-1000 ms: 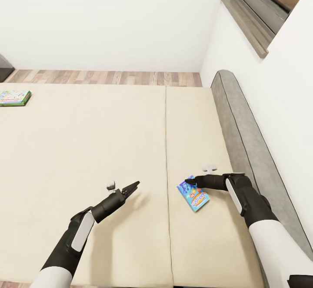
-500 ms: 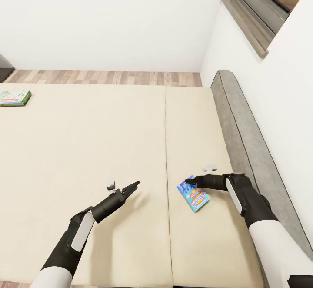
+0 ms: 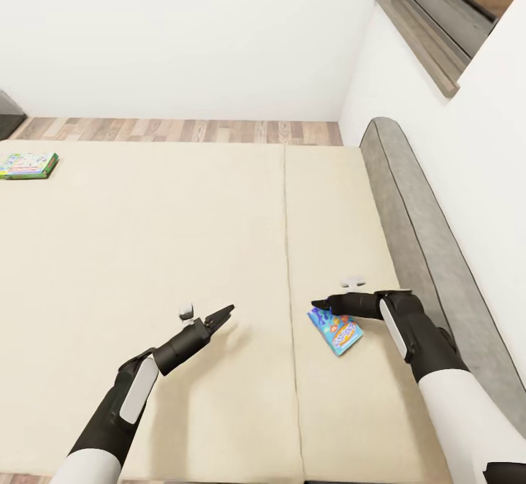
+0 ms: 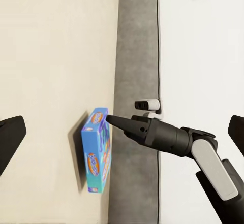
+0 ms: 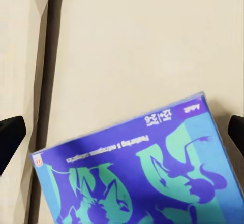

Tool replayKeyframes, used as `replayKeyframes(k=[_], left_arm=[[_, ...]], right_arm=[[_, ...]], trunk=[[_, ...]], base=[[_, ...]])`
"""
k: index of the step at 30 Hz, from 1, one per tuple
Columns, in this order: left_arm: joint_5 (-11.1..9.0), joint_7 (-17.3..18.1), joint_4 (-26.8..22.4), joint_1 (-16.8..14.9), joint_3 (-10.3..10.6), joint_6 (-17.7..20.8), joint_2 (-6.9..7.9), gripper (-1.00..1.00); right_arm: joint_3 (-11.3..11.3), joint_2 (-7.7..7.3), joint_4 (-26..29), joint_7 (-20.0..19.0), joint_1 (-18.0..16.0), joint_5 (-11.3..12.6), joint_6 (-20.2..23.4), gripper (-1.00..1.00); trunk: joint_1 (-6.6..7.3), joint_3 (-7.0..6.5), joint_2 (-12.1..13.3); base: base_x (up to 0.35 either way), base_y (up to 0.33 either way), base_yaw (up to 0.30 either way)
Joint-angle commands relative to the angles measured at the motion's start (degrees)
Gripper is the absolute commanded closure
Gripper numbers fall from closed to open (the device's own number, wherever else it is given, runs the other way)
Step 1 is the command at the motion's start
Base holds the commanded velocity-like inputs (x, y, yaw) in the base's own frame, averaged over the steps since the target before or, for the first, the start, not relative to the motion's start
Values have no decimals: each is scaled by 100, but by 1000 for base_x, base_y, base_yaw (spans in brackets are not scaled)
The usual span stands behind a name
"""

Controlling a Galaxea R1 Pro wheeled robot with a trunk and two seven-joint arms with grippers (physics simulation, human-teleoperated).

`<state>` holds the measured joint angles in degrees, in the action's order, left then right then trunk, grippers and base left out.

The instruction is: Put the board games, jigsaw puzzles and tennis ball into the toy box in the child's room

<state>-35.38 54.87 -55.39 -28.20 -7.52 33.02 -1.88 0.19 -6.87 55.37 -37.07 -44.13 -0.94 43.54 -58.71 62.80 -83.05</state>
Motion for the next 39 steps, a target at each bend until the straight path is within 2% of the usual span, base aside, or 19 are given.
replayKeyframes(k=[1,39], left_arm=[[-12,13,3,-4,-12,44,-6,-100],[-12,23,8,15,-12,30,-6,-100]], right_arm=[[7,1,-404,-29,1,87,60,-100],[7,2,-404,-22,1,85,61,-100]], trunk=[[-1,4,-2],[-1,4,-2]], base=[[0,50,0],[0,8,0]])
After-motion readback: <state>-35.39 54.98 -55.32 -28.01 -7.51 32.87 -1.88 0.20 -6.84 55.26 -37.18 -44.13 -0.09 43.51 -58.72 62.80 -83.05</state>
